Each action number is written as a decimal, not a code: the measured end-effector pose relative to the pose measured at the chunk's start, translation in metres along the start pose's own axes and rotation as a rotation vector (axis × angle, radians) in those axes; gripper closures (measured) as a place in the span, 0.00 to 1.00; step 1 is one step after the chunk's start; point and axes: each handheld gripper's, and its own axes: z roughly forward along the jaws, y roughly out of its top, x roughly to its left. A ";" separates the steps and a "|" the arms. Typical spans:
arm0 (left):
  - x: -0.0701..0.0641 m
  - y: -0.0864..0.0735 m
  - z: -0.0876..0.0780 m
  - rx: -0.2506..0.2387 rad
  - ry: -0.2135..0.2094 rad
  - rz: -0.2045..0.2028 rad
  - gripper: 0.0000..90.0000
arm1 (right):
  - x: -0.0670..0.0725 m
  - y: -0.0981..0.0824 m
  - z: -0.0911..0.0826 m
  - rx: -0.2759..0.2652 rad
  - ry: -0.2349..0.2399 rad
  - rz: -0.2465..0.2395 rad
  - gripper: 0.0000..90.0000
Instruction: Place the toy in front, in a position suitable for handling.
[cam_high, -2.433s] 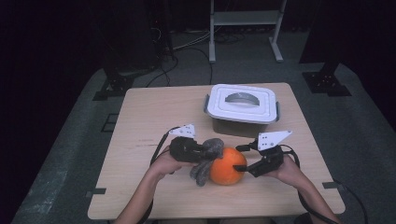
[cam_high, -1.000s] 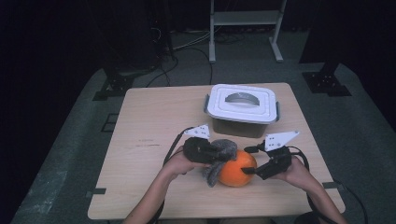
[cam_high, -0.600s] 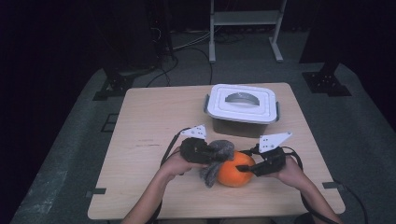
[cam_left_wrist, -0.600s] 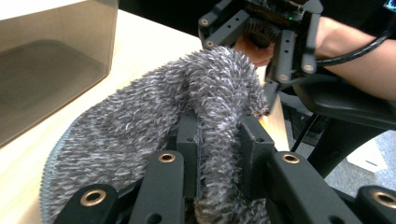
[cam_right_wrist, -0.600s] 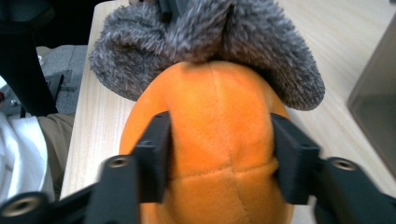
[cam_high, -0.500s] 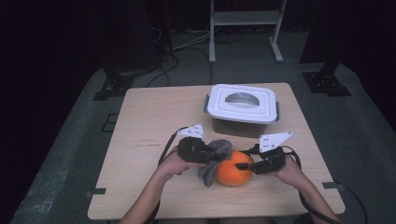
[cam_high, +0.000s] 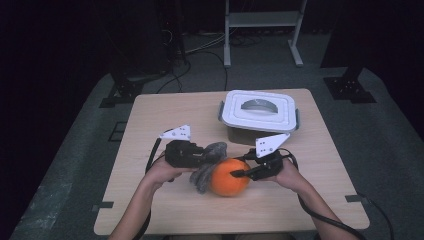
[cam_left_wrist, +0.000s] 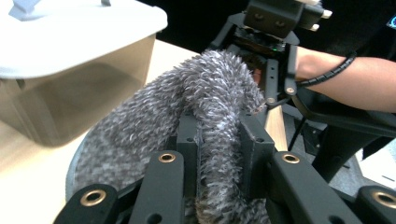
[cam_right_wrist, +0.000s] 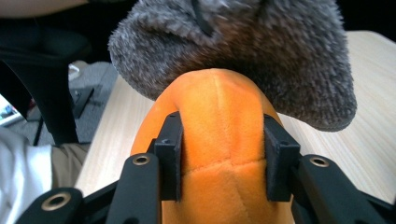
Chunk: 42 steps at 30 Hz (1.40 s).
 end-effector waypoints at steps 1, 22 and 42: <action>0.001 -0.004 0.003 0.007 -0.006 -0.007 0.81 | -0.001 -0.003 0.002 0.014 0.002 0.000 0.63; -0.002 -0.012 0.039 0.057 -0.034 -0.024 0.80 | 0.007 -0.033 -0.026 0.016 -0.063 0.133 0.41; -0.019 -0.014 0.044 0.168 -0.050 0.032 0.78 | 0.022 -0.042 -0.024 0.048 0.000 0.206 0.30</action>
